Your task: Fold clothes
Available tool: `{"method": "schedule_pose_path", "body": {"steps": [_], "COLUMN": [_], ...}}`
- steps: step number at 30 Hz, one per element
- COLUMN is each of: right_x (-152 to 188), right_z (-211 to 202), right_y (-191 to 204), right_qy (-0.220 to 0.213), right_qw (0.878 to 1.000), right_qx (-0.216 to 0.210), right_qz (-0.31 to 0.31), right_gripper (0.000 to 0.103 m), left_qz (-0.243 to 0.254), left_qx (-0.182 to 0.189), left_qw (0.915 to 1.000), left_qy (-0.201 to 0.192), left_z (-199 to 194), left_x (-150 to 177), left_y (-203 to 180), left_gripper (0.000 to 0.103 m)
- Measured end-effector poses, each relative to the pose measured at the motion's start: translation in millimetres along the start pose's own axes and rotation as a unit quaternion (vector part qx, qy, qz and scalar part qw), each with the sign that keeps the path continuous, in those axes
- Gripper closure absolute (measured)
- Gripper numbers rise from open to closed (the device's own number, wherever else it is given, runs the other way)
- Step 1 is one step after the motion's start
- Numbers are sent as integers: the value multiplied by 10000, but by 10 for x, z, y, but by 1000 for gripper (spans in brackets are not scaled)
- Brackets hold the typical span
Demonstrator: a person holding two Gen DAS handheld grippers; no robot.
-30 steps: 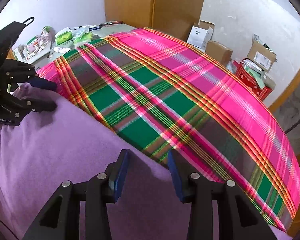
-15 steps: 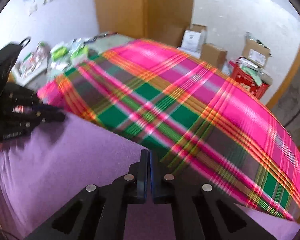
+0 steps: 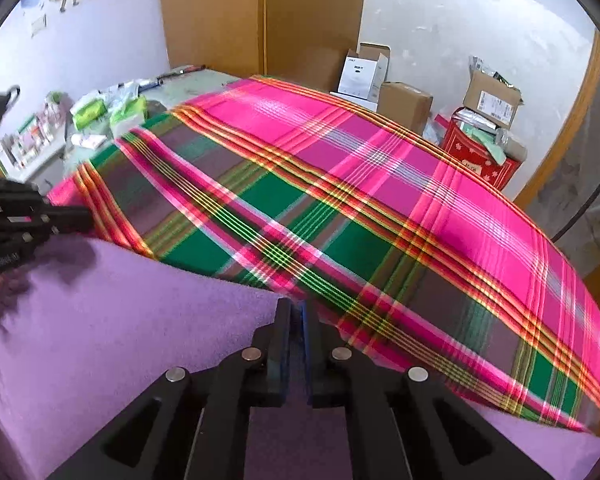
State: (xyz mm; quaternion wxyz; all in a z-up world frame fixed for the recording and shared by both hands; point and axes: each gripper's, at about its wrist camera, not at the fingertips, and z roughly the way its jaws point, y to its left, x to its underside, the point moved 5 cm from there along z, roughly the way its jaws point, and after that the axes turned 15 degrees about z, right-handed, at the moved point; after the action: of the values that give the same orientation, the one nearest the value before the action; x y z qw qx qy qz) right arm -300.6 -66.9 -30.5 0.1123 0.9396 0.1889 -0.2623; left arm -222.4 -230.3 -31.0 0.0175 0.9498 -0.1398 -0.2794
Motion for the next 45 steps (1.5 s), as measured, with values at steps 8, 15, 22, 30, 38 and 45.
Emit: {"method": "schedule_pose_path", "body": {"steps": [8, 15, 22, 30, 38, 45], "right_x": [179, 821, 1468, 1497, 1426, 1568], "right_z": [-723, -1178, -1238, -971, -811, -1054], "right_y": [-185, -292, -94, 225, 221, 181], "right_qy": [-224, 74, 626, 802, 1187, 1375], "right_qw": [9956, 9879, 9784, 9775, 9676, 9546], "right_qx": [-705, -1320, -1913, -1947, -2205, -2533], "right_qz": [580, 814, 468, -129, 319, 759], "right_gripper": [87, 87, 87, 76, 96, 98], "left_qz": [-14, 296, 367, 125, 22, -34], "left_qx": [202, 657, 1018, 1150, 1219, 1252], "left_qw": [9995, 9971, 9941, 9932, 9925, 9921], "left_qy": [-225, -238, -25, 116, 86, 88], "left_z": [-250, -453, -427, -326, -342, -331], "left_x": [12, 99, 293, 425, 461, 457], "left_y": [-211, -639, -937, -981, -938, -925], "left_gripper": [96, 89, 88, 88, 88, 88]}}
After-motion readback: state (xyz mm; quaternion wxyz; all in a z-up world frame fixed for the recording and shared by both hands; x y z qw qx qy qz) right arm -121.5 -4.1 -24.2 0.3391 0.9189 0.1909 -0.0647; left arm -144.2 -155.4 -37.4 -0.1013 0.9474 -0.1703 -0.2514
